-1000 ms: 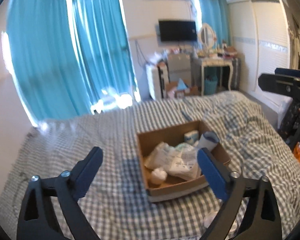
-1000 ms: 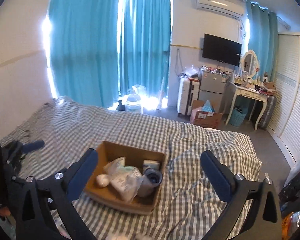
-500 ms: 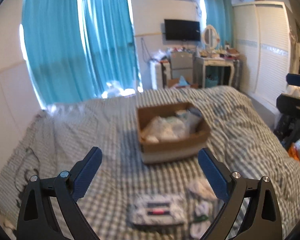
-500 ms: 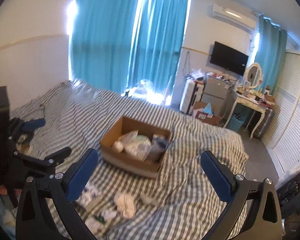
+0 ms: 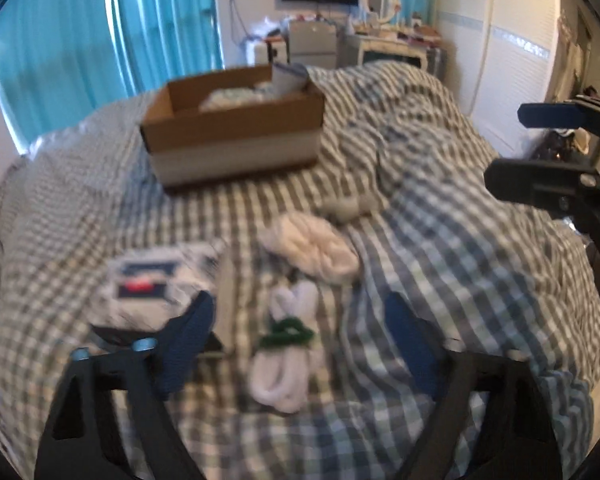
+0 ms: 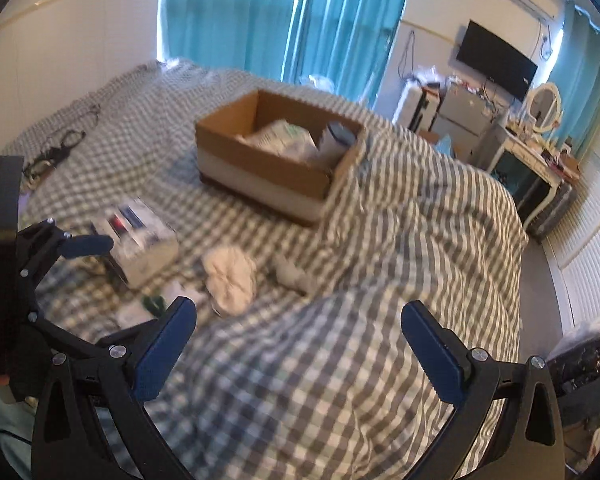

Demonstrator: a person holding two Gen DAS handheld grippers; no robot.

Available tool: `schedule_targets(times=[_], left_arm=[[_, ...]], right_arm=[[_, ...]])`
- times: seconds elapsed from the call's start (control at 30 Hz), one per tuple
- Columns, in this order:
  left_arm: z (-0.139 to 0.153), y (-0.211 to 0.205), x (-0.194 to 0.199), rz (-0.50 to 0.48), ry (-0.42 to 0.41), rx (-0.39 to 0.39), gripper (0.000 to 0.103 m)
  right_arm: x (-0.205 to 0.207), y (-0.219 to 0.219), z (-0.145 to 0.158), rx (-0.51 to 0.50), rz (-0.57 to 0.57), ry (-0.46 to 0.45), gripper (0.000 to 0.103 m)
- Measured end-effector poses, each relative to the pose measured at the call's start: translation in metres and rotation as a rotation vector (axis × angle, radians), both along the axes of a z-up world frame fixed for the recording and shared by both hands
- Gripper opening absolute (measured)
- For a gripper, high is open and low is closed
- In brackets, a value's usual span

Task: Organize soft objects
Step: 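Grasp the green-banded white socks with the left tool while the right grasps the cream cloth, then lower both items into the cardboard box and open both tools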

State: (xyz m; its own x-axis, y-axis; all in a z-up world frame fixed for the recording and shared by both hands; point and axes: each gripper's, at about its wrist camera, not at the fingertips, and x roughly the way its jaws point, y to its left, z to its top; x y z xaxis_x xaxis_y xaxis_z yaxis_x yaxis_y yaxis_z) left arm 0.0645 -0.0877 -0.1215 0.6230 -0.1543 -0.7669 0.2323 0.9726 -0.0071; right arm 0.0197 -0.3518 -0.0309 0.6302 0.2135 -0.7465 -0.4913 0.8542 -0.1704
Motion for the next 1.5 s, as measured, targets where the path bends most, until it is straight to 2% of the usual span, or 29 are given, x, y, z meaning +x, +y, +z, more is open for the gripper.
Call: schedule_targets(times=[0.17,0.27,0.33,0.37,0.4,0.5,0.63,0.73,0.9,1.03,1.07,1.1,1.13,1.17,1.2,1.23,1.37,1.5], left_arm=[[-0.035,-0.003,0.005,-0.007,0.102,-0.017,0.070],[-0.049,-0.008,0.009,-0.003,0.110,0.028,0.067],[-0.056,-0.006,0.013,0.005,0.124,0.046,0.044],[-0.057,-0.003,0.016,0.009,0.133,0.041,0.038],[-0.057,0.001,0.018,0.015,0.135,0.033,0.025],[-0.051,0.015,0.024,0.039,0.127,-0.014,0.024],[-0.041,0.037,0.035,0.109,0.092,-0.034,0.023],[-0.040,0.051,0.042,0.144,0.096,-0.059,0.023],[-0.040,0.055,0.046,0.145,0.095,-0.068,0.022],[-0.044,0.055,0.047,0.140,0.105,-0.063,0.022],[-0.043,0.055,0.047,0.139,0.103,-0.063,0.022],[-0.043,0.056,0.047,0.138,0.102,-0.066,0.022],[-0.043,0.056,0.047,0.138,0.103,-0.071,0.022],[-0.042,0.058,0.046,0.137,0.103,-0.081,0.022],[-0.042,0.058,0.046,0.136,0.103,-0.085,0.022],[-0.042,0.058,0.046,0.133,0.104,-0.087,0.022],[-0.039,0.056,0.044,0.127,0.111,-0.083,0.022],[-0.027,0.053,0.040,0.108,0.092,-0.073,0.022]], right_arm=[[0.011,-0.013,-0.019,0.009,-0.031,0.029,0.103],[0.017,-0.013,-0.025,0.032,-0.029,0.045,0.103],[0.022,-0.008,-0.028,0.043,-0.012,0.050,0.103],[0.025,-0.004,-0.030,0.046,-0.003,0.050,0.103],[0.027,-0.001,-0.031,0.047,0.004,0.051,0.103],[0.038,0.011,-0.040,0.048,0.026,0.072,0.103],[0.055,0.025,-0.058,0.041,0.046,0.120,0.103],[0.068,0.037,-0.075,0.025,0.061,0.166,0.103],[0.090,0.065,-0.107,-0.002,0.096,0.281,0.101],[0.100,0.085,-0.122,-0.034,0.131,0.349,0.075],[0.103,0.087,-0.127,-0.038,0.133,0.371,0.072],[0.105,0.090,-0.130,-0.045,0.132,0.386,0.065],[0.106,0.092,-0.133,-0.051,0.131,0.391,0.052],[0.105,0.094,-0.136,-0.059,0.132,0.398,0.045],[0.103,0.097,-0.139,-0.070,0.142,0.403,0.033],[0.100,0.098,-0.140,-0.079,0.150,0.401,0.028],[0.090,0.102,-0.136,-0.115,0.124,0.348,0.020],[0.076,0.095,-0.117,-0.068,0.094,0.301,0.020]])
